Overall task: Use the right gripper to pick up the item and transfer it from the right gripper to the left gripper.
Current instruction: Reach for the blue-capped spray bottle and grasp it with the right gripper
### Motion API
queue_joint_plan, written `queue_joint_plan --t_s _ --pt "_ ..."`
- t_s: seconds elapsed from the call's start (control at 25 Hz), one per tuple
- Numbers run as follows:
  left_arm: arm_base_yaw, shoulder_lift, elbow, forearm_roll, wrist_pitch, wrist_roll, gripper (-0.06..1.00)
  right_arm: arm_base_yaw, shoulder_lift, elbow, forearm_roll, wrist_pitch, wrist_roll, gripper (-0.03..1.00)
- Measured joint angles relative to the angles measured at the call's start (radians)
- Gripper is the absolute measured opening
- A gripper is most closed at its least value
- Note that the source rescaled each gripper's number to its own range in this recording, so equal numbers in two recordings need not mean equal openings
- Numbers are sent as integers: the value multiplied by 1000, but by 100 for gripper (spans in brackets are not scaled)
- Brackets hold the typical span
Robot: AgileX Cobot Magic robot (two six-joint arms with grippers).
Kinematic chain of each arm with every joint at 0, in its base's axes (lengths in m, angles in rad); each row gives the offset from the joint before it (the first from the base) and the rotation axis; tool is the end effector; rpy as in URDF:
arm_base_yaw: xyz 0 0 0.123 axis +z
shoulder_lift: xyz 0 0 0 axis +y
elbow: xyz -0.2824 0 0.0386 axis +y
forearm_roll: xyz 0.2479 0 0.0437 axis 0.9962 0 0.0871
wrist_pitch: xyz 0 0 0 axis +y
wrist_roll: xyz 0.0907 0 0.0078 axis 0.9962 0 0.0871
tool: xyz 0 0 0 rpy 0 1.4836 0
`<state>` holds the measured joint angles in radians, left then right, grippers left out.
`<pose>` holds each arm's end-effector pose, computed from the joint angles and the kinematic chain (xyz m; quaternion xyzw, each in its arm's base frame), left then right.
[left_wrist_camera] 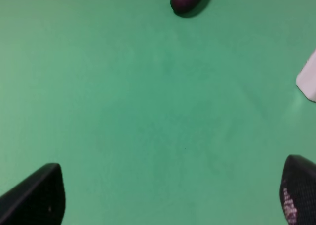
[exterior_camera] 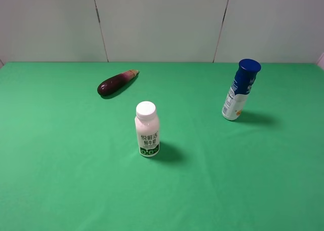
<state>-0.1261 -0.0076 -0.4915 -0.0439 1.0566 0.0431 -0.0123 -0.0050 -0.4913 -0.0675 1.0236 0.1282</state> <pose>-0.0053 -0.0028 0.2752 0.0728 0.8491 -0.0436 0.5214 -0.0033 -0.0052 0.2779 0.0598 0.8418 -0.0027 0.5365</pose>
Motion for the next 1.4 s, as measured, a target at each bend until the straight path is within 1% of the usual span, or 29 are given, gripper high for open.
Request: queue_joint_plan --t_s 1.4 --pt "0 0 0 0 0 0 72 0 0 0 0 0 0 100"
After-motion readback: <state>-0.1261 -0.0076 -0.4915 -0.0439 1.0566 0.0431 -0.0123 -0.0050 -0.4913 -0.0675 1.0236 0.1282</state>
